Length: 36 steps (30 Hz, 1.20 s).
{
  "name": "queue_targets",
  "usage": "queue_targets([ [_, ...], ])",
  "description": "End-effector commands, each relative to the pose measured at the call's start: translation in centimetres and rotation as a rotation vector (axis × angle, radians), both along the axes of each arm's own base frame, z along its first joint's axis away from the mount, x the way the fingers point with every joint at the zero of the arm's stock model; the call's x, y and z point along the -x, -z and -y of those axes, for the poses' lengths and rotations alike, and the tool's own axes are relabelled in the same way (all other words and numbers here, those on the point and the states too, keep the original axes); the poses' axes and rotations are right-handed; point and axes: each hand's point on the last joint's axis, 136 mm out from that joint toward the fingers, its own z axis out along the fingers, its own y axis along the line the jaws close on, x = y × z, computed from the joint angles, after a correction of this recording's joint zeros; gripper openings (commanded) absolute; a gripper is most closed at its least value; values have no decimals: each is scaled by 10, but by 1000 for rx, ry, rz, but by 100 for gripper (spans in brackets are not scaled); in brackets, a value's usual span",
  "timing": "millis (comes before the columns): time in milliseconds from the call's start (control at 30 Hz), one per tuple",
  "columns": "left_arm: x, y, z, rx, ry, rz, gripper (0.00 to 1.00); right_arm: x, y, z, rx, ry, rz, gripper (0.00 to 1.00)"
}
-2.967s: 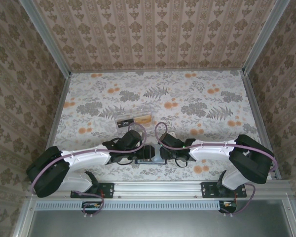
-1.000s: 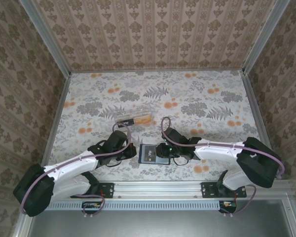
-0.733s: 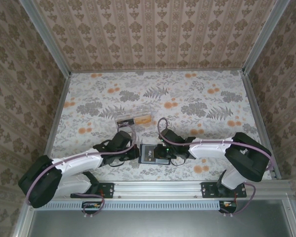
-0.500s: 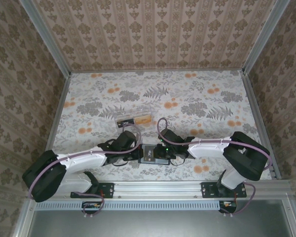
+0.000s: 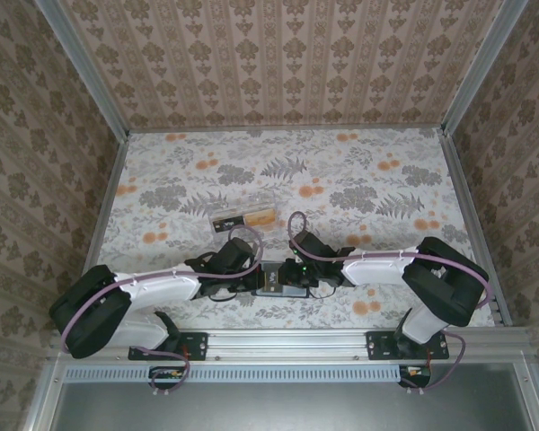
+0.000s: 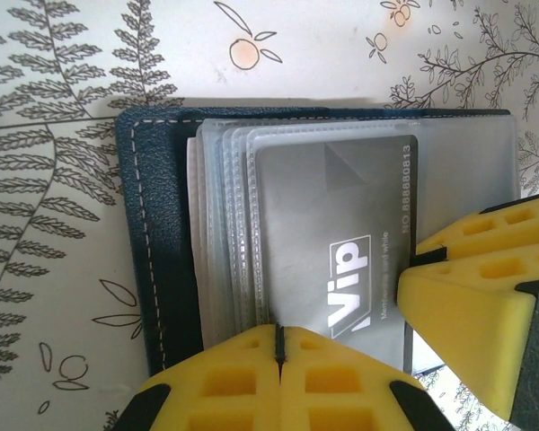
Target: Take the credit cards out of the card holder
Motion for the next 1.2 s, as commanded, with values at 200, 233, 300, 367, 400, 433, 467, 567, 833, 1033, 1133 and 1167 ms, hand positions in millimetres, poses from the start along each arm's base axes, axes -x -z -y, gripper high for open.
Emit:
queue_targets([
  [200, 3, 6, -7, -55, -19, -14, 0, 2, 7, 6, -16, 16, -30, 0],
  [233, 2, 6, -9, -62, -26, -15, 0, 2, 8, 7, -14, 19, -33, 0],
  [300, 2, 7, -13, -74, -40, -15, 0, 2, 9, 12, -10, 30, -32, 0],
  [367, 2, 8, -18, -88, -53, -19, 0, 1, 10, 18, -7, 42, -31, 0],
  [400, 2, 9, -21, -93, -62, -22, 0, 1, 11, 21, -3, 48, -32, 0],
  [433, 1, 11, -24, -100, -72, -26, 0, 1, 11, 24, -2, 55, -32, 0],
  [467, 1, 12, -27, -102, -80, -29, 0, 0, 10, 27, -1, 62, -30, 0],
  [567, 2, 15, -33, -106, -94, -38, 0, -1, 9, 35, 5, 76, -22, 0],
  [833, -1, 5, -32, -94, -89, -16, 0, -2, 5, 43, 15, 81, -10, 0],
  [1033, -5, -22, -14, -30, -41, 41, 0, -1, 8, 37, 0, 68, -23, 0],
  [1133, -6, -34, -1, -9, -6, 71, 0, -2, 10, 34, -6, 65, -28, 0],
  [1167, -7, -36, 4, -8, 4, 75, 0, -3, 10, 33, -7, 65, -27, 0],
])
